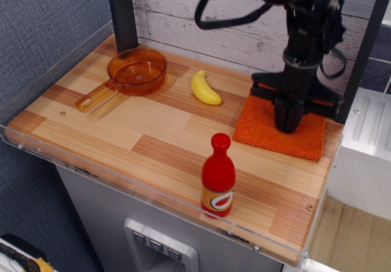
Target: Moved orange cloth to the left of hot sauce bottle
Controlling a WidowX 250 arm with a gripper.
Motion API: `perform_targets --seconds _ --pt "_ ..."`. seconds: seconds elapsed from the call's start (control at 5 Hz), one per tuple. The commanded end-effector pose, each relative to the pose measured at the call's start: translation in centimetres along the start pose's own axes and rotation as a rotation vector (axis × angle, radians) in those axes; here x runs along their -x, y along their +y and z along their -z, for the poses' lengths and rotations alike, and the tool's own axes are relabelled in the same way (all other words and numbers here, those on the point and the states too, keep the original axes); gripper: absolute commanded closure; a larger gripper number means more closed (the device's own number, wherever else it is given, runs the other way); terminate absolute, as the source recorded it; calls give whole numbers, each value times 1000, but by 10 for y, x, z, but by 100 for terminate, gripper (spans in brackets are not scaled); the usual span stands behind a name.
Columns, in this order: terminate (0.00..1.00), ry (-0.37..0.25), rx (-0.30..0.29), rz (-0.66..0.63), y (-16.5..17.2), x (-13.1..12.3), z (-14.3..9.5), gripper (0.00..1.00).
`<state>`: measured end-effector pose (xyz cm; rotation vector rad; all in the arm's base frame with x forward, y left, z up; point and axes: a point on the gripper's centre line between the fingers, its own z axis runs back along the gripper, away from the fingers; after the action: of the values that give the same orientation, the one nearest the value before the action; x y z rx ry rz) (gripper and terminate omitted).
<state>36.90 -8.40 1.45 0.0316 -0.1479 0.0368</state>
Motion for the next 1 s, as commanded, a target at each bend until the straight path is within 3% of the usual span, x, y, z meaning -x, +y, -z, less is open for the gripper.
perform_targets --seconds 0.0,0.2,0.6,0.8 --pt "0 -23 5 -29 -3 5 -12 100" --pt "0 -12 19 -19 -4 17 -16 100" --pt "0 22 -36 -45 -2 43 -18 100" --pt "0 25 -53 -128 7 52 -16 100"
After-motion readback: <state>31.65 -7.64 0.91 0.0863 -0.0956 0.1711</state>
